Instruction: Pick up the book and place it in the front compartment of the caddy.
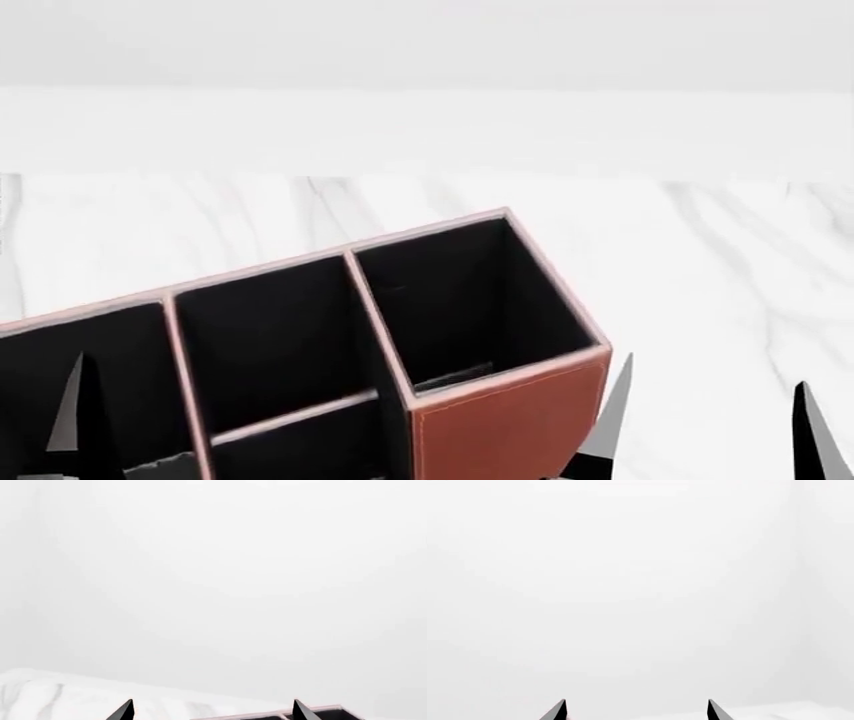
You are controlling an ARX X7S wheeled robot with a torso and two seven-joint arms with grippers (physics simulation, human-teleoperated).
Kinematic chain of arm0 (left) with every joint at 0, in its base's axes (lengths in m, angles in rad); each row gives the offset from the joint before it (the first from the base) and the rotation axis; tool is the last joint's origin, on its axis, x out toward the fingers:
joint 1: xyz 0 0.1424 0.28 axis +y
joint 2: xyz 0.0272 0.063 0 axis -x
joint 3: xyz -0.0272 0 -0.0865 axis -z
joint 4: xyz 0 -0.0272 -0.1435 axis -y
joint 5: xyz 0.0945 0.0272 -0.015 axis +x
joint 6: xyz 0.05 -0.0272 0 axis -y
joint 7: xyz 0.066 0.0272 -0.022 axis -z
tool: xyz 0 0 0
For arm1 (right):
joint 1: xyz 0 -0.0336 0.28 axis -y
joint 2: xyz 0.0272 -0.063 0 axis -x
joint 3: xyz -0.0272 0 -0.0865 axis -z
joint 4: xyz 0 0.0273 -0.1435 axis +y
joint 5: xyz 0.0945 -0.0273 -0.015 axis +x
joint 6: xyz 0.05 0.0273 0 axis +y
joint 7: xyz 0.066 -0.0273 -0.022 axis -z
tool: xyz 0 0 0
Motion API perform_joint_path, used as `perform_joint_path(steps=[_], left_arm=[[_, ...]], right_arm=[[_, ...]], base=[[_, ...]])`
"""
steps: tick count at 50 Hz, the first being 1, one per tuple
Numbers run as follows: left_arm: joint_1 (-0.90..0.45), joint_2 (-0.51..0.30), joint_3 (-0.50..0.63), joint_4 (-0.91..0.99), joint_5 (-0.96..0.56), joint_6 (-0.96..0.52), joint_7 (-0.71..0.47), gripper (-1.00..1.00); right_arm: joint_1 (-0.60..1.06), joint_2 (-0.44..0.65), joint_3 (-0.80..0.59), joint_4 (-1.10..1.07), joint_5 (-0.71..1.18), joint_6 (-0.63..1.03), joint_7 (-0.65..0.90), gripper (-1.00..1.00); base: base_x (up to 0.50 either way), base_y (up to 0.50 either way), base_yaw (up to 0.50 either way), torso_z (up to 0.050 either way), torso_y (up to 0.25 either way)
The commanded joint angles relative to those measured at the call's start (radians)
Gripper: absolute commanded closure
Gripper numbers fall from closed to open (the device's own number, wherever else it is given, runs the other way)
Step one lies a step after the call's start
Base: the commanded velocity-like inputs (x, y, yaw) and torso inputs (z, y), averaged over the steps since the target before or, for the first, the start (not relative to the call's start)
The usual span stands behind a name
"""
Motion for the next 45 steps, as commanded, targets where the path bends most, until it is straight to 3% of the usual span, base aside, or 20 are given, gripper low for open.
perform_joint_path(steps=[1, 17, 18, 19, 20, 24, 25, 30, 31, 35, 45], left_arm=[[-0.001, 0.006, -0.037, 0.014, -0.033, -0.017, 0.014, -1.0], [-0.003, -0.006, -0.011, -0.001, -0.042, 0.007, 0.012, -1.0], [-0.001, -0.002, -0.021, -0.002, -0.079, 0.004, 0.015, -1.0], [0.008, 0.011, -0.073, 0.002, -0.221, -0.007, 0.015, -1.0], [0.001, 0.003, -0.066, 0.013, -0.18, -0.028, -0.014, -1.0], [0.045, 0.034, -0.077, 0.029, -0.209, 0.144, 0.087, -1.0], [0.026, 0.004, -0.073, 0.037, -0.254, 0.073, 0.064, -1.0], [-0.047, -0.076, -0.034, 0.072, -0.292, 0.048, 0.152, -1.0], [-0.074, -0.094, -0.046, 0.07, -0.384, 0.004, 0.133, -1.0], [-0.165, -0.136, -0.022, 0.053, -0.347, -0.02, 0.167, -1.0], [-0.292, -0.245, 0.03, 0.022, -0.638, -0.198, 0.217, -1.0]], right_arm=[[0.001, -0.013, 0.015, 0.002, -0.004, -0.01, -0.035, -1.0], [-0.002, -0.003, 0.007, 0.016, -0.002, -0.027, -0.028, -1.0], [0.0, -0.003, 0.006, 0.018, -0.002, -0.025, -0.027, -1.0], [0.004, -0.001, -0.004, 0.015, -0.009, -0.02, -0.028, -1.0], [0.005, -0.002, -0.006, 0.017, -0.01, -0.02, -0.027, -1.0], [0.007, 0.005, -0.015, 0.011, -0.014, -0.007, -0.028, -1.0], [0.002, 0.009, -0.015, 0.008, -0.016, -0.011, -0.029, -1.0], [-0.003, 0.014, 0.001, -0.005, -0.01, -0.007, -0.019, -1.0], [-0.003, 0.015, 0.002, -0.006, -0.011, -0.008, -0.018, -1.0], [-0.001, 0.014, 0.003, -0.008, -0.006, -0.005, -0.013, -1.0], [-0.001, 0.019, -0.003, -0.004, -0.002, -0.011, -0.01, -1.0]], base=[[0.0, 0.0, 0.0, 0.049, 0.0], [0.0, 0.0, 0.0, 0.049, 0.0], [0.0, 0.0, 0.0, 0.049, 0.0], [0.0, 0.0, 0.0, 0.0, 0.0], [0.0, 0.0, 0.0, 0.0, 0.0], [0.0, 0.0, 0.0, 0.0, 0.0], [0.0, 0.0, 0.0, 0.0, 0.0], [0.0, 0.0, 0.0, 0.0, 0.0], [0.0, 0.0, 0.0, 0.0, 0.0], [0.0, 0.0, 0.0, 0.0, 0.0], [0.0, 0.0, 0.0, 0.0, 0.0]])
